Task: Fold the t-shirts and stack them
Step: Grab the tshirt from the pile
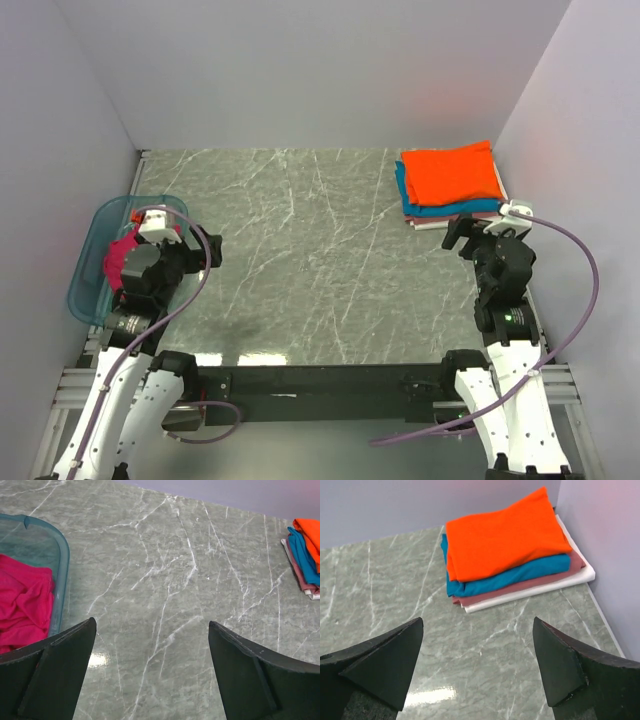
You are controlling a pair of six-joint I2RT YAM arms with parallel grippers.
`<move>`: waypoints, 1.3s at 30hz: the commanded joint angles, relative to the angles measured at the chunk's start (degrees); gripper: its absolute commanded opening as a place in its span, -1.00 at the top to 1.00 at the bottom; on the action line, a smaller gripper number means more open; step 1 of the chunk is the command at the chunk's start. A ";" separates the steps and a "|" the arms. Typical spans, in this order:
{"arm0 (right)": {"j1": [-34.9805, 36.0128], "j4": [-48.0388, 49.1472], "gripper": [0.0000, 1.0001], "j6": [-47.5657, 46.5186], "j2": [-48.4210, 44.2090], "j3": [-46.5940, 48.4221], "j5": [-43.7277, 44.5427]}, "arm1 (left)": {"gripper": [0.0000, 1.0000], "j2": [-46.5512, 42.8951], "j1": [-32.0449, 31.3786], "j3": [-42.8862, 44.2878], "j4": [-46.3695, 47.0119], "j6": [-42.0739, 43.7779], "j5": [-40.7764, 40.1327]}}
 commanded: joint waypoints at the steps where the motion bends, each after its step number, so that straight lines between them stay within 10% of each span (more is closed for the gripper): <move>1: -0.34 4.54 -0.92 0.86 -0.88 -0.89 0.60 | -0.99 -1.60 0.22 -0.03 2.30 -0.09 -0.97; 11: -0.34 -5.73 -0.91 -10.22 7.91 5.79 -31.83 | -0.99 4.53 3.37 3.22 2.64 -6.58 -1.15; 34: -0.26 -10.23 -0.88 -15.93 5.19 3.33 -28.94 | -0.69 50.40 35.29 20.70 -5.78 -25.22 -8.53; 39: -0.26 -9.70 -0.88 -16.02 4.58 2.81 -28.77 | -0.21 60.26 35.29 23.26 -4.73 -24.96 -8.18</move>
